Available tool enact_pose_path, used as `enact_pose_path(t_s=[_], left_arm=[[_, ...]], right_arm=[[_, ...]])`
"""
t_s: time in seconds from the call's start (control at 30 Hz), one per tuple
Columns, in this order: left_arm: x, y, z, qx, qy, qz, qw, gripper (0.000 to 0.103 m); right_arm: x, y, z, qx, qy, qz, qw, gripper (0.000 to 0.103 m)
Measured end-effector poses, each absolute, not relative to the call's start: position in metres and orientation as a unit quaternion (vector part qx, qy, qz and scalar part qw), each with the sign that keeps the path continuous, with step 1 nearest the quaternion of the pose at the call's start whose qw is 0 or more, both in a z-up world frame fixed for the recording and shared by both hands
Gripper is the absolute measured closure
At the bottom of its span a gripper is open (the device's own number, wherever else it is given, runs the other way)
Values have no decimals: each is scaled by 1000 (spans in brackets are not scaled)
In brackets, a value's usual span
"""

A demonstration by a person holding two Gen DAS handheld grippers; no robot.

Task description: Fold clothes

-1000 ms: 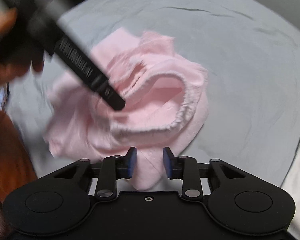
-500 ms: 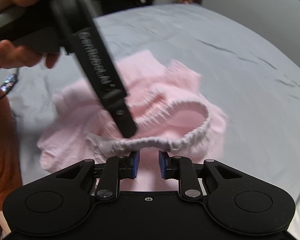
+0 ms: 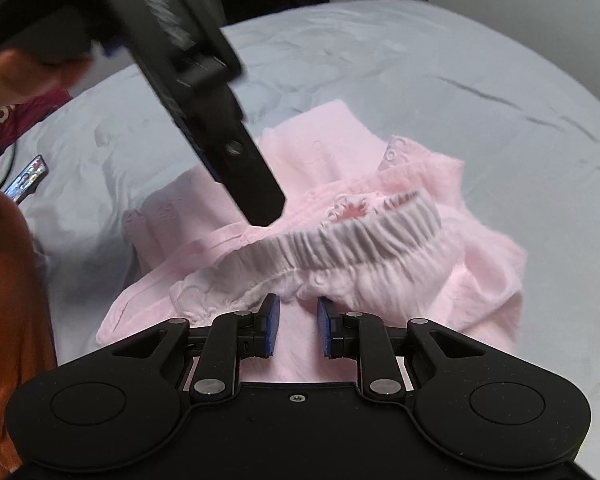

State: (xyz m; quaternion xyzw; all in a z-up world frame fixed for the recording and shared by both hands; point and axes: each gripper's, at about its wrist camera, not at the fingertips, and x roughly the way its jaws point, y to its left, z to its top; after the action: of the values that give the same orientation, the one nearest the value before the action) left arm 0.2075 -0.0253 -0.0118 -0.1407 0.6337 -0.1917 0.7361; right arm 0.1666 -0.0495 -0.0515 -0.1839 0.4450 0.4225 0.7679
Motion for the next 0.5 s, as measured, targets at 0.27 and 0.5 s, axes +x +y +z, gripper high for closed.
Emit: enact_pose_path(t_s=[0.27,0.5], left_arm=[[201,-36,-29,-135,644,-197,727,45],[203,-32,-46,-152,637,-181,733,45]], right_arm=[[161,-43,-58,-191,455,426,758,83],[148,-65,-38,-182,446,435,761,83]])
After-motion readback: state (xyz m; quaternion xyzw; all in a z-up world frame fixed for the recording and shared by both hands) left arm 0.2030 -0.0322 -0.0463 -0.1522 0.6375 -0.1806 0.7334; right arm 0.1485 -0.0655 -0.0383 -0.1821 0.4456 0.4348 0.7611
